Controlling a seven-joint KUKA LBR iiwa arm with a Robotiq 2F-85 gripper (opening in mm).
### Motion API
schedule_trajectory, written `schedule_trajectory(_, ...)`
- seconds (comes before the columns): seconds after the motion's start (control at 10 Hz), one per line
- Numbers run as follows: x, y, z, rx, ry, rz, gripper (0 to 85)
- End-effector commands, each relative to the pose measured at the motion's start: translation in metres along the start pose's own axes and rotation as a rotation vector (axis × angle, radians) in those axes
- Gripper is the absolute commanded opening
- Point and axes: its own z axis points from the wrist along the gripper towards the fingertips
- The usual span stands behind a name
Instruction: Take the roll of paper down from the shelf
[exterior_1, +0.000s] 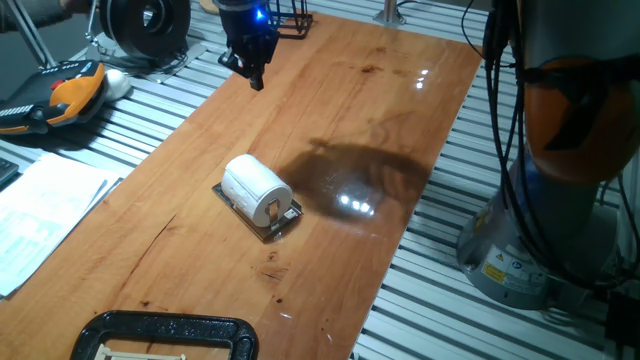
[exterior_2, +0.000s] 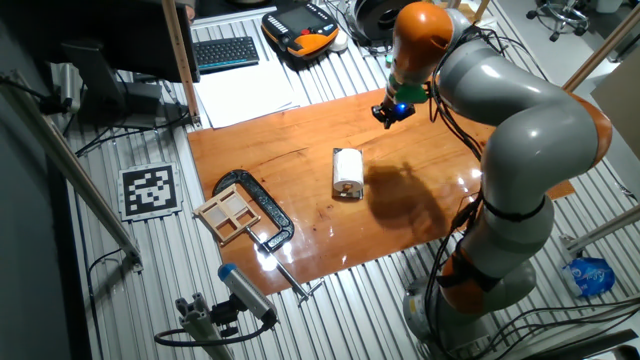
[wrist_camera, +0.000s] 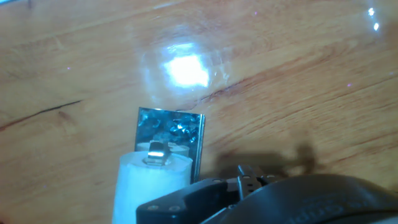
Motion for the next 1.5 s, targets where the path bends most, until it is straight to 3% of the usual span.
schedule_trajectory(0.0,0.000,0.000,0.000,-0.042,0.025,0.006,17.0)
schedule_trajectory(0.1,0.001,0.003,0.000,-0.042,0.032,0.023,17.0)
schedule_trajectory(0.2,0.005,0.016,0.003,-0.035,0.026,0.031,17.0)
schedule_trajectory(0.3,0.010,0.027,0.006,-0.059,0.032,0.050,34.0)
schedule_trajectory(0.5,0.029,0.055,0.007,-0.061,0.012,0.101,34.0)
schedule_trajectory(0.7,0.040,0.083,0.006,-0.065,0.017,0.161,34.0)
schedule_trajectory(0.9,0.049,0.108,0.008,-0.043,0.000,0.191,34.0)
schedule_trajectory(1.0,0.051,0.117,0.012,-0.047,-0.008,0.203,34.0)
schedule_trajectory(1.1,0.051,0.126,0.016,-0.051,-0.015,0.216,51.0)
schedule_trajectory(1.4,0.052,0.147,0.027,-0.030,-0.053,0.257,51.0)
